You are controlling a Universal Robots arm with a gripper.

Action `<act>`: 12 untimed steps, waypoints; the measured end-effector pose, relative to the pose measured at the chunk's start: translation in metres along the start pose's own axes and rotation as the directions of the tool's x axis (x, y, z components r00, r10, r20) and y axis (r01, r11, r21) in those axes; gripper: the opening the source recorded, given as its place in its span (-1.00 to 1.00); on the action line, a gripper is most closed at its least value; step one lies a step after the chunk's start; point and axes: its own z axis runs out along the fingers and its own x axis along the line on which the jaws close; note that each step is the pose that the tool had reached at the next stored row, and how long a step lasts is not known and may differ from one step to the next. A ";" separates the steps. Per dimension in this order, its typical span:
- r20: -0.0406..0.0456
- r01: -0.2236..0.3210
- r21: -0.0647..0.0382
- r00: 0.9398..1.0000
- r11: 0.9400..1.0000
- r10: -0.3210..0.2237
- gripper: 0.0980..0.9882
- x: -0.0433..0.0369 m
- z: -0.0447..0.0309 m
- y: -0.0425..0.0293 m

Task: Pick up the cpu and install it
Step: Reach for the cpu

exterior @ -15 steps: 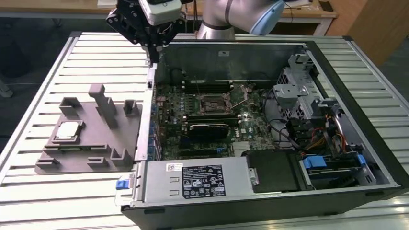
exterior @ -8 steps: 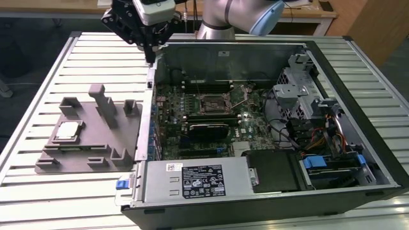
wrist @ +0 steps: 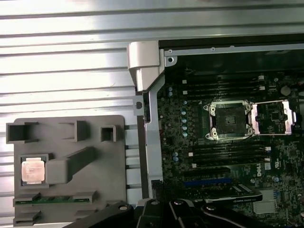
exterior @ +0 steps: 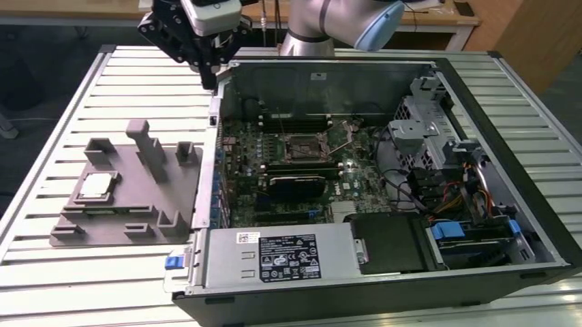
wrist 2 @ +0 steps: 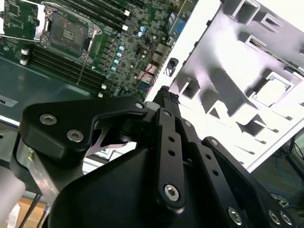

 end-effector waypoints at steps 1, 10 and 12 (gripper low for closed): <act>0.000 0.000 0.000 1.000 1.000 0.000 -0.98 0.0009 0.0000 -0.0001; 0.000 0.000 0.000 1.000 1.000 0.000 -0.98 0.0082 -0.0001 -0.0006; 0.000 0.000 0.000 1.000 1.000 0.000 -0.98 0.0101 -0.0002 -0.0008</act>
